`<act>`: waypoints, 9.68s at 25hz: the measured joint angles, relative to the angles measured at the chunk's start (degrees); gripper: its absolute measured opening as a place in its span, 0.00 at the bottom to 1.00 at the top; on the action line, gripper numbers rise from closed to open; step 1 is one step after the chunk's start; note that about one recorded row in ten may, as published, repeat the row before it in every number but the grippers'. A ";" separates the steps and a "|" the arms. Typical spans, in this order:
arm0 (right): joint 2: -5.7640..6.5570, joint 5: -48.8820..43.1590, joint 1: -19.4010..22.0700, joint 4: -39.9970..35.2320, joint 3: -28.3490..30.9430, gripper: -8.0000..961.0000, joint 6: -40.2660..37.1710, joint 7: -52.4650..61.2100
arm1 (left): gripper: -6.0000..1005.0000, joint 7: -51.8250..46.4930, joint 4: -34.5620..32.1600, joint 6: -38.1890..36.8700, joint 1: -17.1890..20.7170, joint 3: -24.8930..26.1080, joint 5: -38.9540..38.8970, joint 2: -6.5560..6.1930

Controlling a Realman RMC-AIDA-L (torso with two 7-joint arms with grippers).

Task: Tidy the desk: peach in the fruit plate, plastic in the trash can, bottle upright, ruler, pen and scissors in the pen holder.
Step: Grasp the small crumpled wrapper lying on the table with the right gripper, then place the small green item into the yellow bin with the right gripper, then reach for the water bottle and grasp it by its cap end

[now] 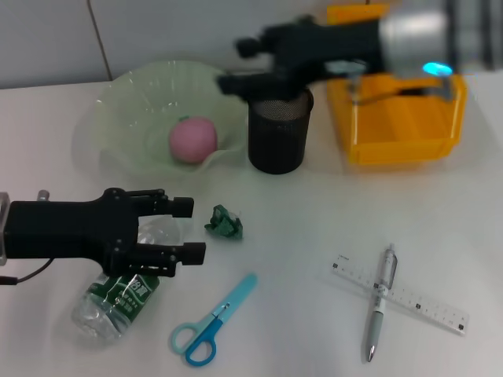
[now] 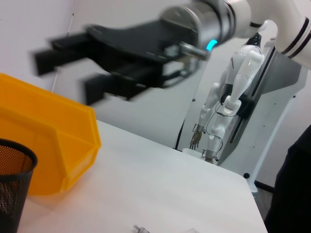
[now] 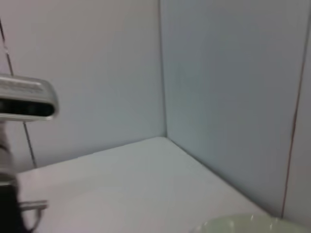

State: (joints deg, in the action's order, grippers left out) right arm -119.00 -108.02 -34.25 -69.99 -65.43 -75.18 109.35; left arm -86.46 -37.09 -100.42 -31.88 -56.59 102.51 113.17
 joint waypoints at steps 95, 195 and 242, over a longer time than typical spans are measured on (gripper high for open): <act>-0.15 -13.68 -1.72 3.29 -7.48 0.09 2.98 4.83 | 0.77 -0.55 -0.15 -0.45 3.09 1.32 0.23 -2.60; 5.51 -11.87 3.94 14.26 25.89 0.79 -30.21 -9.40 | 0.75 -22.58 -14.59 -0.53 -2.76 1.70 0.38 0.27; 5.54 -18.79 2.40 13.87 25.88 0.79 -30.14 -14.05 | 0.74 -75.81 -12.24 13.00 -28.68 -13.51 49.49 5.77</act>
State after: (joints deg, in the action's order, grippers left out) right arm -113.45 -126.80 -31.85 -56.11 -39.55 -105.32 95.30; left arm -162.28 -49.33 -87.42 -60.57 -70.10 152.01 118.94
